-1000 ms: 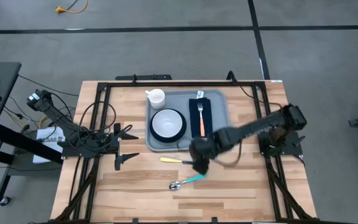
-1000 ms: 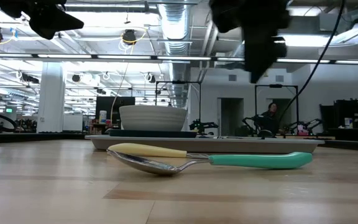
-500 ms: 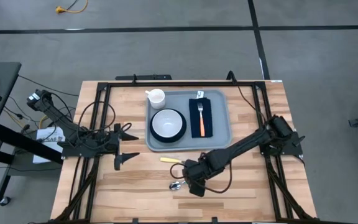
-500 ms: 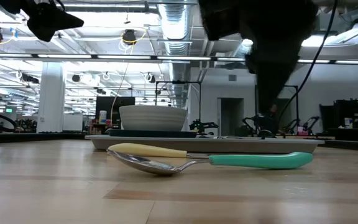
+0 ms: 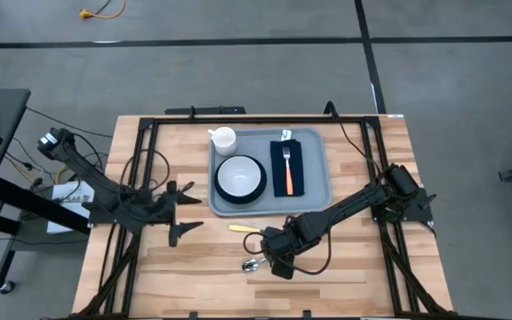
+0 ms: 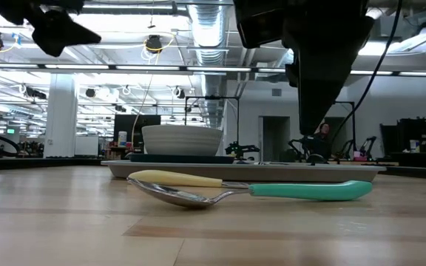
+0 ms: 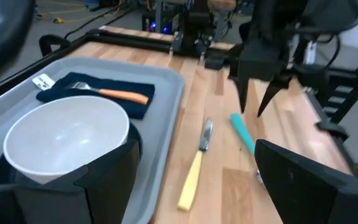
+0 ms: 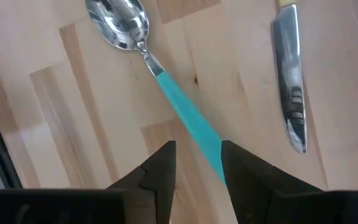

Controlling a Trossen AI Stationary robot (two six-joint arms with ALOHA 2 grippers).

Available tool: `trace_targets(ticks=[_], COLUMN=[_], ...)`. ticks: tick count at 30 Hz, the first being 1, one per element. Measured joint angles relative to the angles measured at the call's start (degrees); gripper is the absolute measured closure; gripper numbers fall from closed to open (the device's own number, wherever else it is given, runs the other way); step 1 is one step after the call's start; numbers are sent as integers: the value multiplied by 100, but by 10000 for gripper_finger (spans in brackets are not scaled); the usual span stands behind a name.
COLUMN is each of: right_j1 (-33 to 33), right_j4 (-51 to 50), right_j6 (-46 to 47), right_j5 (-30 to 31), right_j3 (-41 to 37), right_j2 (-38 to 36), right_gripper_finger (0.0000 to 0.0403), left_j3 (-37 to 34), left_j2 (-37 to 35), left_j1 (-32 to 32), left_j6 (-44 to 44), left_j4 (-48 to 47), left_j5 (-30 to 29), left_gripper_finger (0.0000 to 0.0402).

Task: Set up tray
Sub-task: Put the green spoon on top of the black napkin on the gray tray

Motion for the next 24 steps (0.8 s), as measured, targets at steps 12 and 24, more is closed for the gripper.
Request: trace_targets(ticks=[12, 24], right_j1=[-42, -302], right_j4=[-1246, -1683], right_j6=[-769, -2655], right_j5=[1313, 1811], right_j3=[0, 2], right_j2=[-28, -566], right_gripper_finger=[284, 284], left_j3=[11, 17], left_j2=[755, 822], left_j1=[9, 38], left_j6=[31, -256], left_j4=[448, 578], left_j5=[-251, -38], left_gripper_finger=[93, 93])
